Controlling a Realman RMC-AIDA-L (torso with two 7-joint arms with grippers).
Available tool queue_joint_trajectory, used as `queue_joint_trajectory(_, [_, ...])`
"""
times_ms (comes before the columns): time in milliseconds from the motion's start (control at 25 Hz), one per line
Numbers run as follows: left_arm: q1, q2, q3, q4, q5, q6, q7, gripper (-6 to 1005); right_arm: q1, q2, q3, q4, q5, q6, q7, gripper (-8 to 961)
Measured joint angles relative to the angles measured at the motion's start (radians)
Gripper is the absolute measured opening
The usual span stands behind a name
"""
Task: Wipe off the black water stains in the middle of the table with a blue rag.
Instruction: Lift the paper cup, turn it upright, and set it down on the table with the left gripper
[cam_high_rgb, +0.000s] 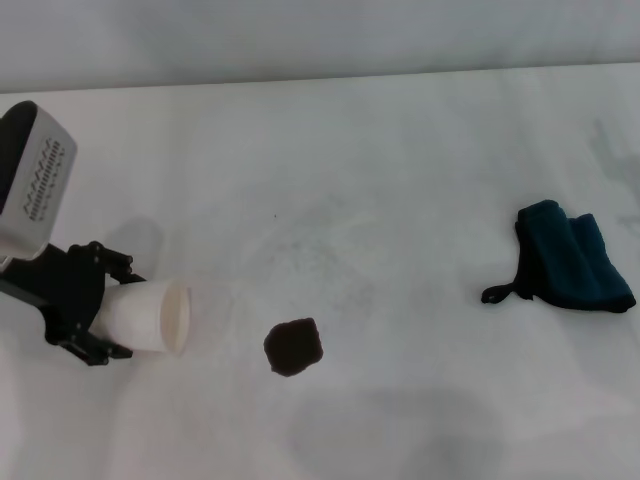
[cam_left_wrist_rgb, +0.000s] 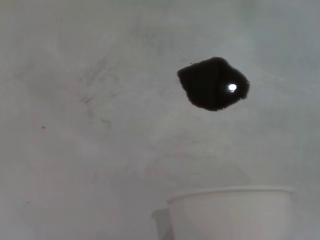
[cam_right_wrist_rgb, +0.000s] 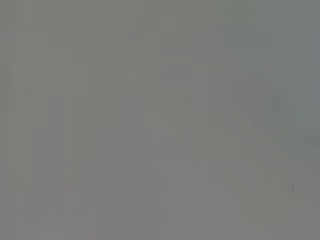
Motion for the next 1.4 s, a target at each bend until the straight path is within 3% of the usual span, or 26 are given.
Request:
queue_joint_trajectory(280, [0.002, 0.002, 0.0, -0.006, -0.075, -0.001, -0.025, 831, 0.001, -0.002, -0.002, -0.012, -0.004, -0.002, 0.0, 783])
queue_joint_trajectory(440, [0.015, 0.004, 0.0, -0.043, -0.287, 0.032, -0.027, 732, -0.005, -0.002, -0.008, -0.021, -0.007, 0.008, 0.007, 783])
queue_joint_trajectory(640, [0.068, 0.0, 0.0, -0.025, -0.525, 0.047, -0.064, 704, -0.019, -0.006, -0.019, -0.048, -0.017, 0.009, 0.012, 783])
queue_joint_trajectory(1000, [0.311, 0.004, 0.0, 0.216, -0.922, -0.012, -0.012, 630, -0.067, -0.013, -0.08, -0.152, -0.031, -0.023, 0.084, 784])
queue_joint_trajectory(1200, [0.447, 0.002, 0.0, 0.372, -1.013, -0.077, 0.053, 602, -0.083, -0.015, -0.165, -0.222, -0.031, -0.066, 0.092, 789])
queue_joint_trajectory(1400, [0.534, 0.003, -0.001, 0.446, -1.06, -0.123, 0.065, 583, -0.087, -0.017, -0.216, -0.258, -0.04, -0.088, 0.092, 790])
